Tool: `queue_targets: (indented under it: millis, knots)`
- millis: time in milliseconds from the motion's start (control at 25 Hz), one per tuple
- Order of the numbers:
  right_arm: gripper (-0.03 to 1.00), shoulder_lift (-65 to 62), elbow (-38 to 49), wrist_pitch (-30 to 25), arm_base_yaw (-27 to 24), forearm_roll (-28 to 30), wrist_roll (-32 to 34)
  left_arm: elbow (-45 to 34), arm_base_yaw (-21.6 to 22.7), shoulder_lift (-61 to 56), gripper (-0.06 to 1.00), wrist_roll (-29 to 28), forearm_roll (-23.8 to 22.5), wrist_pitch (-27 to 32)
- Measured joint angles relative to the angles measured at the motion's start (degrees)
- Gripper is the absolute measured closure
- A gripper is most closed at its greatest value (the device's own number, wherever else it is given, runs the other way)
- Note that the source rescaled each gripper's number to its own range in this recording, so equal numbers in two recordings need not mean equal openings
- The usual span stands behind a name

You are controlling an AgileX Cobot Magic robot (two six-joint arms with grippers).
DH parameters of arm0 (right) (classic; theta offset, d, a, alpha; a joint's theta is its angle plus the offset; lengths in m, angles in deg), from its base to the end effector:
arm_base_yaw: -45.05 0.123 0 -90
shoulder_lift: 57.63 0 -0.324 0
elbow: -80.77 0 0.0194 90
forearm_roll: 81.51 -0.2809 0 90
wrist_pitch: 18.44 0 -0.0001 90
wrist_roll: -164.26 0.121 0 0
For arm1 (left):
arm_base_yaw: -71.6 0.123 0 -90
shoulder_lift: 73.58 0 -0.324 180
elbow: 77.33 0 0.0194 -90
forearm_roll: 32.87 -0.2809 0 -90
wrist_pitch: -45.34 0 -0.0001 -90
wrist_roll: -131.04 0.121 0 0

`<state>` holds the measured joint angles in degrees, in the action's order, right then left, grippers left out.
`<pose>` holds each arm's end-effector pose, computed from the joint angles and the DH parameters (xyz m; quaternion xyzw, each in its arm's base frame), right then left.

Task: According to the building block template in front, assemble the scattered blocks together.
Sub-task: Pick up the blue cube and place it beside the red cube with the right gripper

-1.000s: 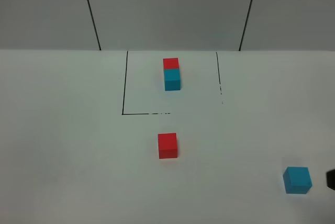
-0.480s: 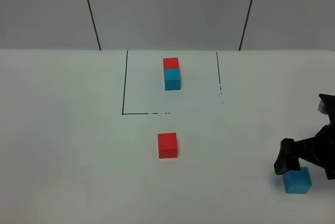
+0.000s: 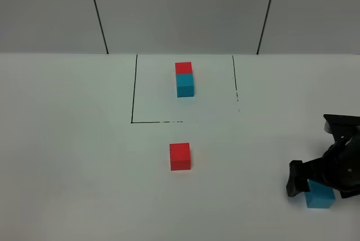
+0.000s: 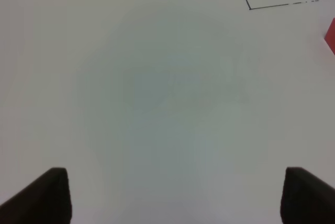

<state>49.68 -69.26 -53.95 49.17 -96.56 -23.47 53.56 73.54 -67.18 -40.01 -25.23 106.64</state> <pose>0.3159 0.0411 0.1207 -0.0011 0.9946 0.0806 0.0649 0.0064 -0.0139 0.2803 0.0553 0.8481 -0.0166 0.5267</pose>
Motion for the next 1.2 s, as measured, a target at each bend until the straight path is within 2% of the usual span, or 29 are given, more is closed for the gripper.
queue_targets:
  millis: [200, 280, 360, 480, 680, 840, 1040, 1200]
  knots:
    - [-0.03, 2.35, 0.00, 0.84, 0.17, 0.10, 1.10, 0.00, 0.00, 0.00, 0.06, 0.00, 0.00, 0.00]
    - [0.03, 2.43, 0.00, 0.73, 0.17, 0.15, 1.17, 0.00, 0.00, 0.00, 0.06, 0.00, 0.00, 0.00]
    - [0.29, 2.43, 0.00, 0.34, 0.17, 0.15, 1.37, 0.00, 0.00, 0.00, 0.06, 0.00, 0.00, 0.00]
    - [0.94, 2.43, 0.00, -0.53, 0.17, 0.21, 1.66, 0.00, 0.00, 0.00, 0.06, -0.05, 0.00, 0.00]
    - [0.97, 2.23, -1.56, -3.32, 0.17, 0.21, 1.77, 0.00, 0.00, 0.00, 0.06, -0.05, 0.00, 0.00]
    - [0.97, -0.25, -7.91, -8.87, 0.58, 0.26, -0.68, 0.00, 0.00, 0.00, 0.06, -0.05, 0.00, 0.00]
    - [0.97, -1.70, -20.65, -18.76, 4.90, 2.91, -10.80, 0.00, 0.00, 0.00, 0.06, -0.06, 0.00, 0.00]
    - [0.97, -1.70, -25.26, -20.30, 12.97, 8.59, -23.34, 0.00, 0.00, 0.00, 0.06, -0.06, 0.00, 0.00]
